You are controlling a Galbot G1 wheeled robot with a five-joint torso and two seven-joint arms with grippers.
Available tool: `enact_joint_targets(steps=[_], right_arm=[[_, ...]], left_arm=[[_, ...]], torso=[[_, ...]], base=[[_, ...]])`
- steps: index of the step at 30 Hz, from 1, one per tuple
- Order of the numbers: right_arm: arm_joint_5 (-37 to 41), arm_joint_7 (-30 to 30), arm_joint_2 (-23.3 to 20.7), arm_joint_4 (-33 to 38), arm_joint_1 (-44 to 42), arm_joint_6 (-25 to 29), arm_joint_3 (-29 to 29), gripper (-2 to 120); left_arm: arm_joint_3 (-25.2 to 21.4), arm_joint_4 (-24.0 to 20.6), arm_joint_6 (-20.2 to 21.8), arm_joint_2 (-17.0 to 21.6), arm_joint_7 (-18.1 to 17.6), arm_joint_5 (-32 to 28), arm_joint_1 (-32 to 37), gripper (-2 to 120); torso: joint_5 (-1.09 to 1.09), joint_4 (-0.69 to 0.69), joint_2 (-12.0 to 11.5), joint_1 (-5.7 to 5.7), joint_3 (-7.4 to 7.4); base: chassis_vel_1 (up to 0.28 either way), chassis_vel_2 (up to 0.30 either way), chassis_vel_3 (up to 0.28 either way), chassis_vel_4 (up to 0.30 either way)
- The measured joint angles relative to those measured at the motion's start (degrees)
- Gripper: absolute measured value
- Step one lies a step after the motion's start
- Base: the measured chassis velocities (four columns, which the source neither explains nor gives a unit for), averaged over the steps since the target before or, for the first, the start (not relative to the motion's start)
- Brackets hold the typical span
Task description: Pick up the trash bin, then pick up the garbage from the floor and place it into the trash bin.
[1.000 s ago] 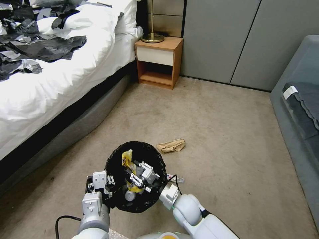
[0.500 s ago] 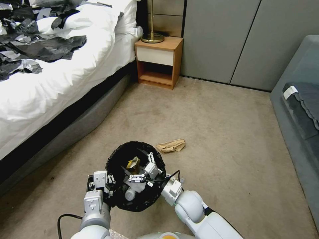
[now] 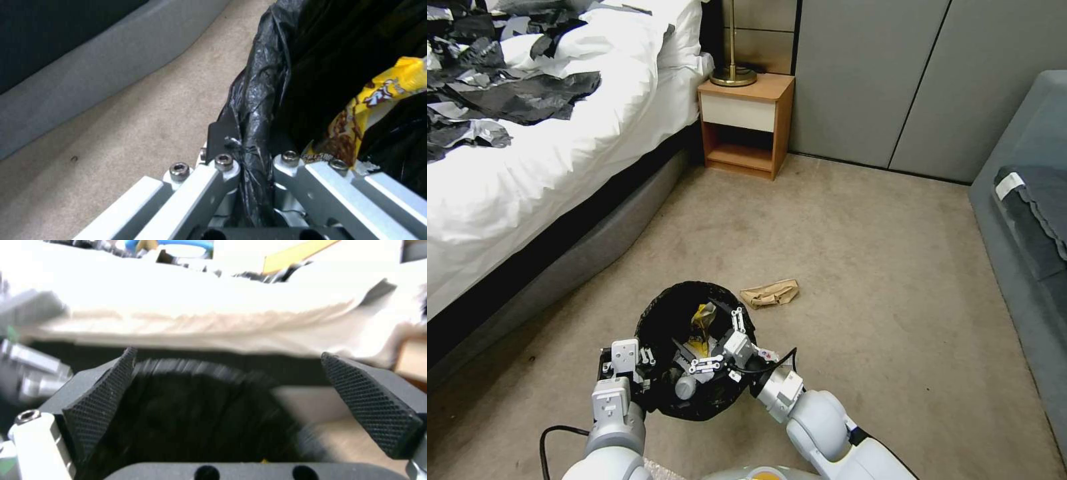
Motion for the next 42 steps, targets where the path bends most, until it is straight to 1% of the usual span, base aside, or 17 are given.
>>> enact_joint_targets(steps=[3, 6, 7, 8, 10, 13, 16, 19, 22, 25, 30, 34, 35, 38, 40, 41, 42], right_arm=[[-1.27, 1.97, 0.57, 6.49, -3.55, 0.54, 5.68, 100], [-2.21, 3.7, 1.19, 9.25, -5.77, 0.58, 8.59, 100], [-3.58, 5.66, 1.97, 11.66, -8.61, 1.0, 12.32, 100], [-3.58, 5.66, 1.97, 11.66, -8.61, 1.0, 12.32, 100], [-5.21, 8.58, 3.22, 12.93, -12.81, 2.15, 16.54, 100], [-5.95, 10.45, 3.97, 12.91, -15.7, 3.2, 19.15, 100], [-6.64, 12.49, 5.1, 9.28, -19.76, 6.44, 23.28, 100], [-6.16, 13.1, 5.34, 7.57, -21.11, 6.91, 24.6, 100], [-5.17, 13.26, 5.38, 6.52, -21.1, 6.38, 25.4, 100], [-4.62, 12.15, 4.84, 3.43, -17.69, 2.36, 26.89, 100], [-5.52, 10.26, 3.07, -1.43, -13.34, -2.32, 25.72, 100], [-6.73, 7.93, 1.52, -7.38, -9.27, -5.77, 21.93, 100], [-9.36, 7.01, 0.66, -10.53, -7.16, -7.58, 19.76, 100], [-12.58, 5.76, -0.45, -15.0, -4.67, -8.18, 16.41, 100], [-12.73, 5.68, -0.48, -15.22, -4.55, -8.19, 16.25, 100], [-14.8, 4.51, -0.84, -18.52, -2.73, -8.04, 14.14, 100], [-16.72, 3.22, -0.76, -21.72, -0.97, -7.39, 12.89, 100]], left_arm=[[-1.12, 0.47, 0.0, 0.1, 0.0, -0.59, -0.41, 1], [-1.74, 0.56, 0.02, 0.17, 0.02, -0.99, -0.68, 1], [-2.51, 0.56, 0.08, 0.32, 0.02, -1.51, -0.97, 1], [-2.51, 0.56, 0.08, 0.32, 0.02, -1.51, -0.97, 1], [-3.35, 0.56, 0.12, 0.6, 0.01, -2.07, -1.06, 1], [-3.81, 0.55, 0.12, 0.72, 0.01, -2.4, -1.06, 1], [-4.45, 0.33, 0.18, 0.92, 0.0, -2.93, -1.1, 1], [-4.5, 0.19, 0.23, 0.98, -0.01, -3.0, -1.1, 1], [-4.46, 0.03, 0.27, 0.97, -0.01, -3.0, -1.05, 1], [-4.39, -0.29, 0.29, 0.9, -0.02, -2.98, -0.82, 1], [-4.26, -0.58, 0.22, 0.72, -0.03, -2.78, -0.27, 1], [-4.14, -0.79, -0.03, 0.54, -0.03, -2.37, 0.28, 1], [-3.93, -0.92, -0.09, 0.52, -0.04, -2.13, 0.47, 1], [-3.81, -0.99, -0.13, 0.48, -0.03, -2.0, 0.52, 1], [-3.81, -0.99, -0.13, 0.48, -0.03, -2.0, 0.52, 1], [-3.8, -0.99, -0.16, 0.42, -0.03, -1.94, 0.52, 1], [-3.77, -0.99, -0.2, 0.36, -0.03, -1.86, 0.52, 1]], torso=[[-0.01, 0.0, 0.0, 0.0, 0.0], [0.0, 0.0, 0.0, 0.0, 0.0], [-0.01, 0.0, 0.0, 0.0, 0.0], [-0.01, 0.0, 0.0, 0.0, 0.0], [0.0, -0.02, 0.0, 0.0, 0.0], [0.0, -0.02, 0.0, 0.0, 0.0], [0.02, -0.01, 0.0, 0.0, 0.0], [0.0, -0.01, 0.0, 0.0, 0.0], [0.0, -0.01, 0.0, -0.01, 0.0], [0.0, 0.0, 0.0, 0.0, 0.0], [0.0, 0.0, 0.0, 0.0, 0.0], [0.0, 0.0, 0.0, 0.0, 0.0], [0.01, 0.01, 0.0, 0.0, 0.0], [-0.03, -0.01, 0.0, 0.0, 0.0], [-0.02, -0.01, 0.0, 0.0, 0.0], [0.03, -0.01, 0.0, 0.0, 0.0], [-0.03, 0.0, 0.0, 0.0, 0.0]], base=[[0.0, 0.0, 0.0, 0.0], [0.0, 0.0, 0.0, 0.0], [0.0, 0.0, 0.0, 0.0], [0.0, 0.0, 0.0, 0.0], [0.0, 0.0, 0.0, 0.0], [0.0, 0.0, 0.0, 0.0], [0.0, 0.0, 0.0, 0.0], [0.0, 0.0, 0.0, 0.0], [0.0, 0.0, 0.0, 0.0], [0.0, 0.0, 0.0, 0.0], [0.0, 0.0, 0.0, 0.0], [0.0, 0.0, 0.0, 0.0], [0.0, 0.0, 0.0, 0.0], [0.0, 0.0, 0.0, 0.0], [0.0, 0.0, 0.0, 0.0], [0.0, 0.0, 0.0, 0.0], [0.0, 0.0, 0.0, 0.0]])
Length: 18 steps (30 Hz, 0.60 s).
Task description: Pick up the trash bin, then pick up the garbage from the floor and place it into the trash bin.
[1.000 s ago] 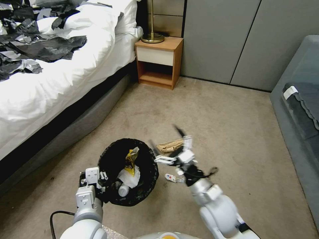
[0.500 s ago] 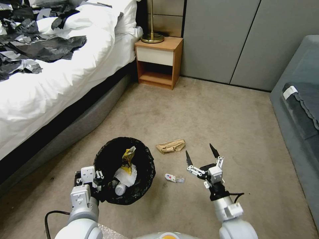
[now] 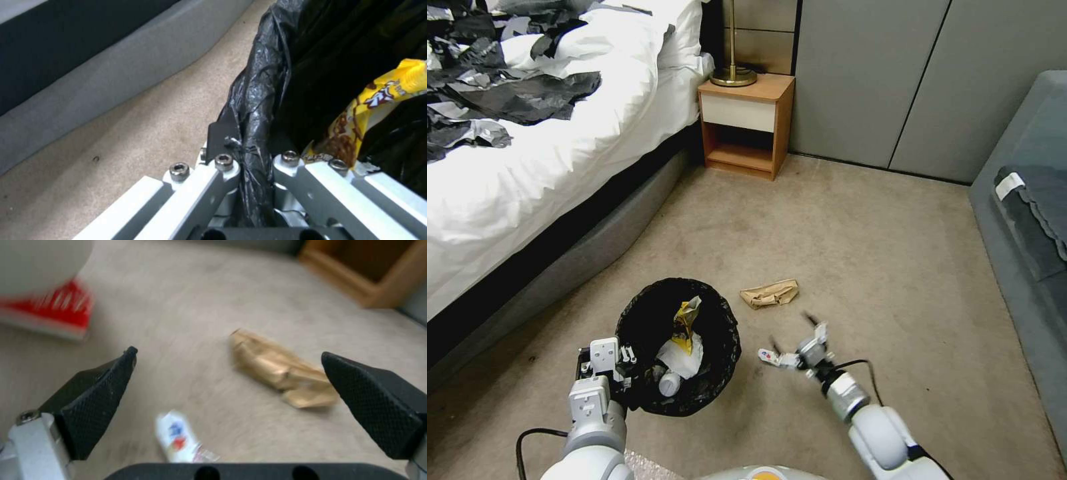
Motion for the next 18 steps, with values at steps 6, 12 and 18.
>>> enact_joint_targets(steps=[6, 12, 18], right_arm=[[-5.5, -3.3, 2.48, -12.38, 5.59, 3.17, -1.76, 100], [-6.98, -4.04, 4.89, -21.98, 9.76, 4.99, 0.36, 100], [-7.15, -4.48, 6.14, -29.93, 14.13, 7.16, 3.21, 100]], left_arm=[[0.11, 0.0, -0.16, -0.13, 0.01, 0.15, 0.19, 1], [0.21, 0.47, -0.55, -0.24, 0.02, 0.41, 0.35, 1], [0.66, 1.21, -0.91, -0.48, 0.08, 0.79, 0.3, 1]], torso=[[0.02, 0.0, 0.0, 0.0, 0.0], [0.03, -0.01, 0.0, 0.0, 0.0], [0.01, -0.01, 0.0, 0.0, 0.0]], base=[[0.0, 0.0, 0.0, 0.0], [0.0, 0.0, 0.0, 0.0], [0.0, 0.0, 0.0, 0.0]])
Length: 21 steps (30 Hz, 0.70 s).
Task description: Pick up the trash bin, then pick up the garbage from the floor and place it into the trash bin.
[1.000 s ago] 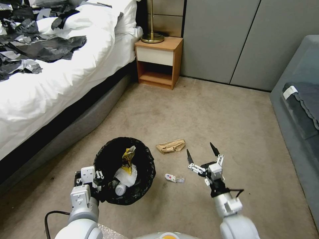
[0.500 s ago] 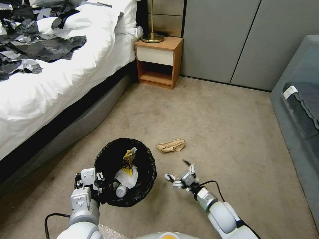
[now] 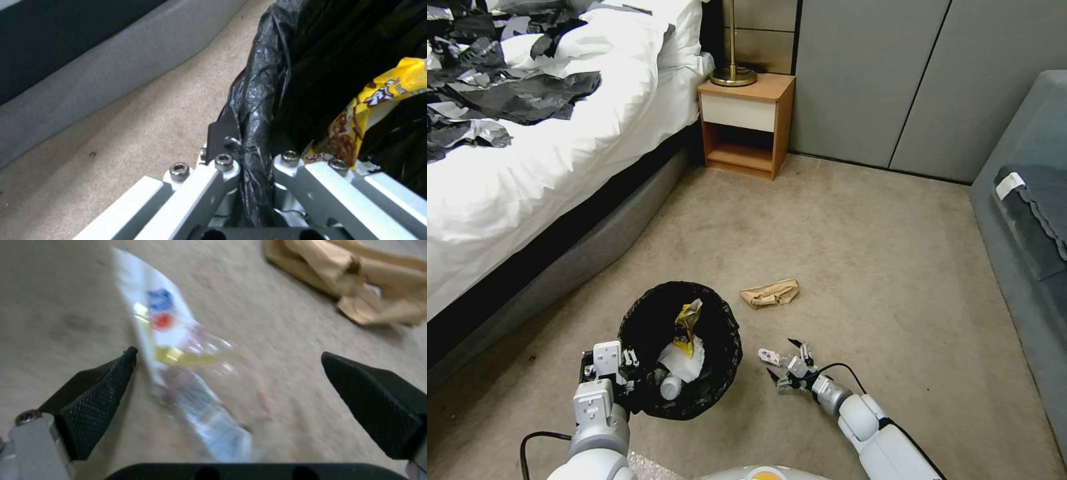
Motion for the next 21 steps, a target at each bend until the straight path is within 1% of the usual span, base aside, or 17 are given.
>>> enact_joint_targets(steps=[1, 4, 7, 9, 11, 13, 16, 17, 20, 21], right_arm=[[0.0, 0.0, 0.0, 0.0, 0.0, 0.0, 0.0, 100], [0.02, -0.16, 0.73, -3.59, 1.86, 0.64, 0.95, 100], [0.07, -0.24, 1.47, -5.54, 2.9, 1.01, 1.81, 100], [0.16, -0.26, 1.92, -6.53, 3.38, 1.18, 2.29, 98], [0.57, -0.3, 2.77, -8.04, 4.12, 1.47, 2.86, 92], [0.74, -0.29, 2.96, -8.16, 4.22, 1.47, 2.86, 89], [1.08, 0.02, 3.42, -7.71, 4.15, 1.35, 2.08, 76], [1.08, 0.02, 3.42, -7.71, 4.15, 1.35, 2.08, 76], [1.15, 0.18, 3.97, -7.36, 4.03, 1.1, 1.34, 67], [1.14, 0.28, 4.2, -7.3, 3.93, 1.01, 1.04, 59]], left_arm=[[0.0, 0.0, 0.0, 0.0, 0.0, 0.0, 0.0, 1], [0.0, 0.11, -0.08, 0.02, 0.0, 0.02, -0.04, 1], [0.0, 0.11, -0.1, -0.03, -0.02, 0.03, -0.05, 1], [0.01, 0.11, -0.1, -0.07, -0.05, 0.03, -0.05, 1], [0.09, 0.11, -0.13, -0.15, -0.08, 0.14, 0.01, 1], [0.13, 0.1, -0.13, -0.16, -0.08, 0.18, 0.05, 1], [0.12, 0.03, -0.14, -0.12, -0.12, 0.2, 0.09, 1], [0.12, 0.03, -0.14, -0.12, -0.12, 0.2, 0.09, 1], [0.12, -0.14, -0.17, -0.09, -0.12, 0.19, 0.15, 1], [0.09, -0.22, -0.25, -0.07, -0.13, 0.18, 0.28, 1]], torso=[[0.0, 0.0, 0.0, 0.0, 0.0], [0.01, 0.0, 0.0, 0.0, 0.0], [0.01, 0.0, 0.0, 0.0, 0.0], [0.0, -0.01, 0.0, 0.0, -0.01], [-0.01, -0.02, 0.0, 0.0, -0.01], [-0.01, -0.02, 0.0, 0.0, -0.01], [-0.03, -0.04, 0.0, 0.0, 0.0], [-0.03, -0.04, 0.0, 0.0, 0.0], [0.03, 0.01, 0.0, 0.0, 0.0], [0.03, 0.02, 0.0, 0.0, 0.0]], base=[[0.0, 0.0, 0.0, 0.0], [0.0, 0.0, 0.0, 0.0], [0.0, 0.0, 0.0, 0.0], [0.0, 0.0, 0.0, 0.0], [0.0, 0.0, 0.0, 0.0], [0.0, 0.0, 0.0, 0.0], [0.0, 0.0, 0.0, 0.0], [0.0, 0.0, 0.0, 0.0], [0.0, 0.0, 0.0, 0.0], [0.0, 0.0, 0.0, 0.0]])
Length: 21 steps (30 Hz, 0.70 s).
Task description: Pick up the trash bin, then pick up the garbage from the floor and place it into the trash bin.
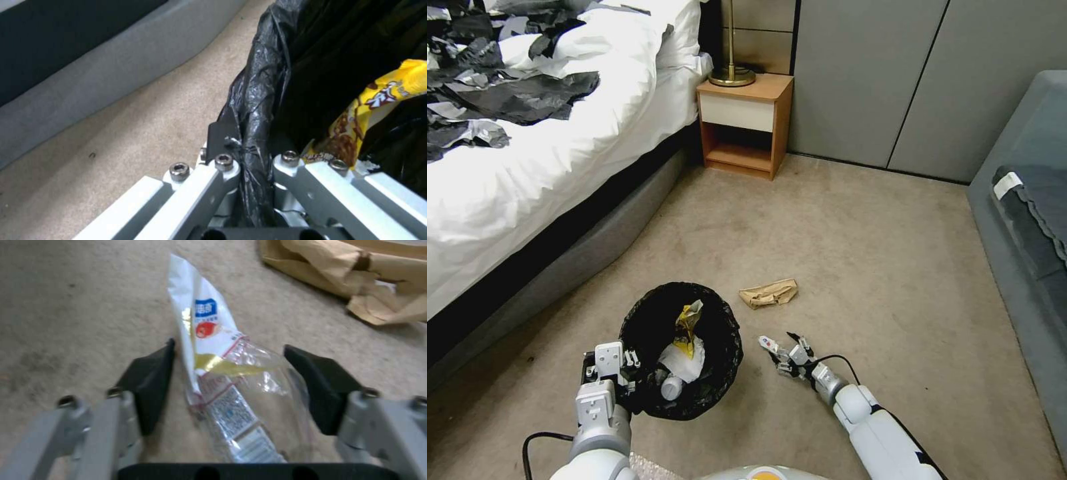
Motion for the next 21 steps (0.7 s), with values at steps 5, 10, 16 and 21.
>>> enact_joint_targets(steps=[5, 10, 16, 21], right_arm=[[-0.04, 0.34, 0.36, 0.03, -0.35, -0.02, -0.34, 44], [-0.11, 0.62, 0.59, 0.26, -0.69, -0.02, -0.37, 28], [0.18, 0.94, 0.03, 1.08, -1.02, -0.03, 0.1, 3], [1.7, 1.41, -0.73, 3.99, -1.88, 0.1, 0.37, 0]], left_arm=[[-0.08, -0.2, -0.15, 0.08, -0.01, -0.08, 0.2, 1], [-0.09, -0.3, -0.17, 0.23, -0.02, -0.16, 0.2, 1], [0.04, -0.39, -0.17, 0.32, -0.03, -0.19, 0.1, 1], [0.14, -0.48, -0.12, 0.46, -0.03, -0.19, -0.03, 1]], torso=[[-0.01, -0.02, 0.0, 0.0, 0.0], [0.01, 0.0, 0.0, 0.0, 0.0], [-0.02, -0.02, 0.0, 0.0, 0.0], [-0.01, -0.02, 0.0, 0.0, 0.0]], base=[[0.0, 0.0, 0.0, 0.0], [0.0, 0.0, 0.0, 0.0], [0.0, 0.0, 0.0, 0.0], [0.0, 0.0, 0.0, 0.0]])
